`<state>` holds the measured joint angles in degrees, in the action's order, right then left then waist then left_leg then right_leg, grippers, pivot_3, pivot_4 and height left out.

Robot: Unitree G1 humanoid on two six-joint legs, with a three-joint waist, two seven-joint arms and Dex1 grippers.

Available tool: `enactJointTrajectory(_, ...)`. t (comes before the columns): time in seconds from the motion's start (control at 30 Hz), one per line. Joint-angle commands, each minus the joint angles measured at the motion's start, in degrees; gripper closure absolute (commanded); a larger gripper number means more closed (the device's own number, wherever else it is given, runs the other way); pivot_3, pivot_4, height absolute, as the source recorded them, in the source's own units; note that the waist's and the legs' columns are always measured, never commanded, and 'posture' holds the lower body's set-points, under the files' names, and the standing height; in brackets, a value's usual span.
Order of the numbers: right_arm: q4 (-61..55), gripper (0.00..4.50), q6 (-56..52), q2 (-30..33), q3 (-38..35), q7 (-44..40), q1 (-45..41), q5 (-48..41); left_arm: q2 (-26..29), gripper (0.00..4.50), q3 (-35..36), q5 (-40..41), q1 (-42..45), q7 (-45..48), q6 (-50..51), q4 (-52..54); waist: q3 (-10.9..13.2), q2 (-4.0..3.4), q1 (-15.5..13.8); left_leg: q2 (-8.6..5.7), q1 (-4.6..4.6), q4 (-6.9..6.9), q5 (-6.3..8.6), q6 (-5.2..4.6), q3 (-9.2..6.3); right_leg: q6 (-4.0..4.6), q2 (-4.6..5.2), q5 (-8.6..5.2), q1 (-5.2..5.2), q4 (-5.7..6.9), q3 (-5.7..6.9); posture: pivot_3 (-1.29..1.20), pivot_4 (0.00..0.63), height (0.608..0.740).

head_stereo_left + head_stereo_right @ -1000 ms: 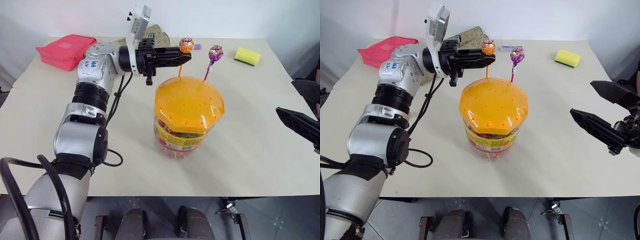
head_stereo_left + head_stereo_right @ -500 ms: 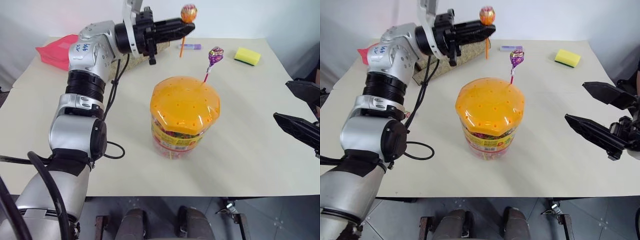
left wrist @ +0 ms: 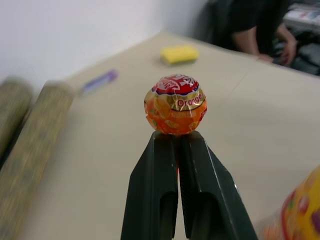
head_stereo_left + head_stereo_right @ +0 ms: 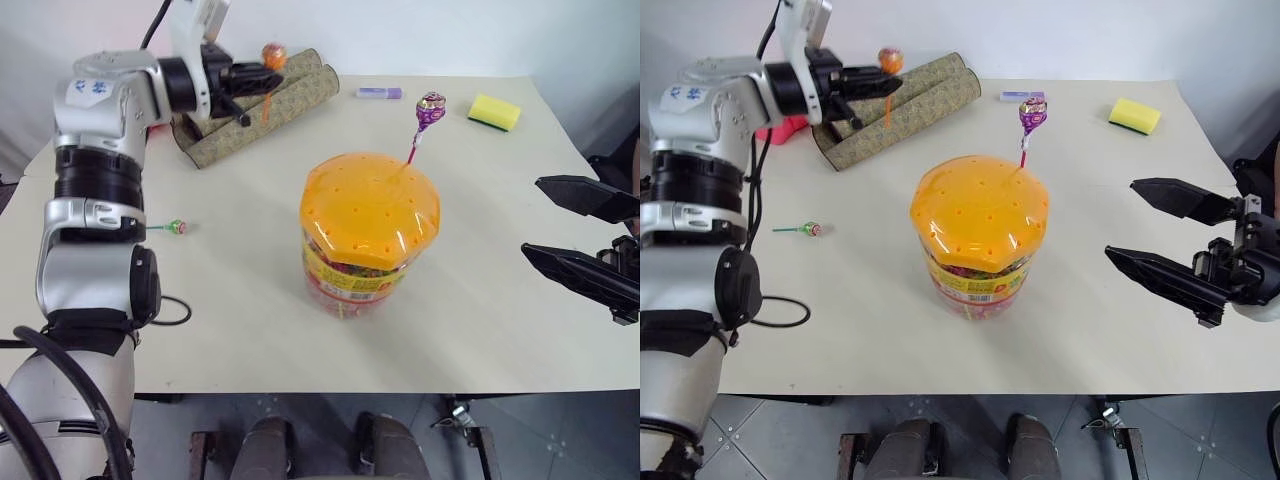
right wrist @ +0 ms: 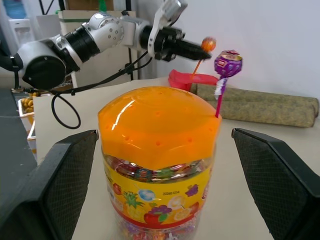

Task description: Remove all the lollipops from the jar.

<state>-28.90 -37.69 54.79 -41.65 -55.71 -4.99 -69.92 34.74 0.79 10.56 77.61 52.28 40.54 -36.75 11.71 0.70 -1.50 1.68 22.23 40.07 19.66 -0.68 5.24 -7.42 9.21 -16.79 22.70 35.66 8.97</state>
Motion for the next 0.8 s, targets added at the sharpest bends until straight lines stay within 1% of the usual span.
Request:
enactJointTrajectory(0.03, -0.8, 0.00, -1.3, 0.9, 1.0, -2.2, 0.3, -2.6, 7.4, 4.46, 1.5, 0.4, -12.8, -3.5, 16.1, 18.5, 0.0, -0.06, 0.5, 0.00, -0.04, -0.03, 0.00, 0.00, 0.01, 0.00, 0.00, 0.00, 0.00, 0.00, -0.04, 0.00, 0.150, 0.740)
enactJointTrajectory(0.13, -0.2, 0.00, -1.0, 0.5, 2.8, -3.9, 0.6, -1.4, 10.1, 4.46, 3.6, 2.3, -21.8, -6.5, 26.2, 29.4, 0.0, -0.01, 0.7, 0.08, -0.10, -0.08, 0.00, 0.00, 0.01, 0.02, -0.05, -0.01, 0.01, 0.03, -0.07, 0.00, 0.150, 0.740)
enactJointTrajectory(0.27, 1.9, 0.00, -0.6, 1.1, 5.0, -4.2, -2.3, -0.3, 12.8, 4.46, 6.3, 4.5, -31.4, -9.2, 37.4, 40.1, 0.0, 0.17, -0.3, 0.05, -0.01, 0.09, 0.01, -0.01, -0.05, 0.00, 0.00, 0.00, -0.01, 0.05, -0.07, 0.00, 0.150, 0.740)
enactJointTrajectory(0.33, 2.6, 0.00, -0.8, 1.2, 6.0, -4.9, -3.1, 0.2, 14.6, 4.46, 6.6, 5.8, -35.2, -9.7, 41.5, 43.9, 0.0, 0.18, -0.4, 0.04, -0.02, 0.08, 0.01, -0.01, -0.07, -0.01, 0.02, 0.01, -0.03, 0.04, -0.08, 0.00, 0.150, 0.740)
enactJointTrajectory(0.43, 3.9, 0.00, -0.8, 1.5, 6.8, -5.7, -4.3, 1.0, 16.8, 4.46, 6.8, 7.0, -38.3, -11.0, 46.8, 46.6, 0.0, 0.17, -0.5, 0.03, -0.04, 0.05, 0.01, -0.01, -0.05, -0.01, 0.02, 0.00, -0.03, 0.04, -0.08, 0.00, 0.150, 0.740)
enactJointTrajectory(0.57, 5.1, 0.00, -0.9, 1.8, 7.8, -6.4, -5.8, 1.8, 20.6, 4.46, 4.9, 9.1, -43.4, -10.6, 48.3, 49.1, 0.0, 0.17, -0.1, 0.04, -0.06, 0.03, 0.01, -0.01, -0.03, 0.00, 0.02, 0.00, -0.03, 0.05, -0.09, 0.00, 0.150, 0.740)
enactJointTrajectory(0.8, 5.9, 0.00, -1.2, 2.0, 8.6, -6.6, -7.0, 2.9, 19.9, 4.46, 1.1, 10.1, -44.7, -12.4, 46.2, 47.8, 0.0, 0.17, -0.3, 0.03, -0.05, 0.02, 0.02, 0.00, -0.01, 0.00, 0.02, 0.00, -0.02, 0.05, -0.09, 0.00, 0.150, 0.740)
